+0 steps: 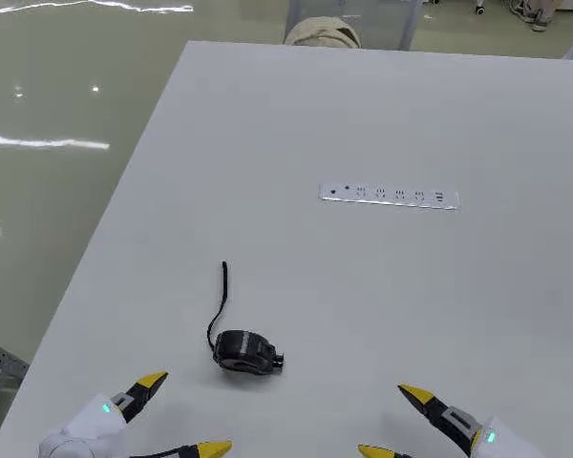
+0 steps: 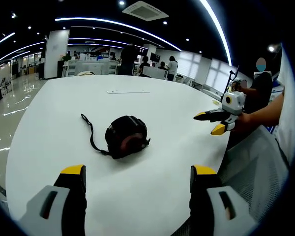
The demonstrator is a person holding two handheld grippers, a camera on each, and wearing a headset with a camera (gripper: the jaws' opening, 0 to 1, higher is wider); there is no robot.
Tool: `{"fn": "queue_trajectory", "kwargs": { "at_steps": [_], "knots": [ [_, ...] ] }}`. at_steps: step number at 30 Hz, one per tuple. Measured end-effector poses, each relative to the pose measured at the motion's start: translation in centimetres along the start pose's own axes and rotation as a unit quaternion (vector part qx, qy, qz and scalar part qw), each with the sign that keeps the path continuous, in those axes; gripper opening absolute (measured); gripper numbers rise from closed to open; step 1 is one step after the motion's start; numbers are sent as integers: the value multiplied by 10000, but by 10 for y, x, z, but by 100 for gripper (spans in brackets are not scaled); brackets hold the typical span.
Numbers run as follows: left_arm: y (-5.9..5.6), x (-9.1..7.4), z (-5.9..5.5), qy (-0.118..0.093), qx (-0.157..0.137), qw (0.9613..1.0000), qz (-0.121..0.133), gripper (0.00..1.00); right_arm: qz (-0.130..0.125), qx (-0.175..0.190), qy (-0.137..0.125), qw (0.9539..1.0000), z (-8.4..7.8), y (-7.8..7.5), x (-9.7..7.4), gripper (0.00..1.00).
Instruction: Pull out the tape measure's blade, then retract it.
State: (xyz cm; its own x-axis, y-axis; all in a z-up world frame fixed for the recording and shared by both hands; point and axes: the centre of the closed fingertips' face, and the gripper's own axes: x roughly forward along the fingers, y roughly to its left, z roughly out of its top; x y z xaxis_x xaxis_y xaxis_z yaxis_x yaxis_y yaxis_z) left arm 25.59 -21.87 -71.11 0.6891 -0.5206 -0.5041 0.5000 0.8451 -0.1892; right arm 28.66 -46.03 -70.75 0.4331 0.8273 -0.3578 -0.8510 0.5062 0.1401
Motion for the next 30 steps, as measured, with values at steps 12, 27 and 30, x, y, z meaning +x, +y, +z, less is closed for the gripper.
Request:
{"fn": "queue_trajectory", "kwargs": {
  "at_steps": [12,27,30],
  "knots": [
    [-6,-11,-12,53,-82,9999,51,85,-192,16,-42,9998,-2,-2,-21,65],
    [-7,-23,-16,-2,-269,9995,146,85,-290,-40,3,9996,-5,2,-35,66],
    [-7,-24,-16,-19,-260,9996,144,86,-306,-44,-6,9995,-3,3,-37,67]
  ]
}}
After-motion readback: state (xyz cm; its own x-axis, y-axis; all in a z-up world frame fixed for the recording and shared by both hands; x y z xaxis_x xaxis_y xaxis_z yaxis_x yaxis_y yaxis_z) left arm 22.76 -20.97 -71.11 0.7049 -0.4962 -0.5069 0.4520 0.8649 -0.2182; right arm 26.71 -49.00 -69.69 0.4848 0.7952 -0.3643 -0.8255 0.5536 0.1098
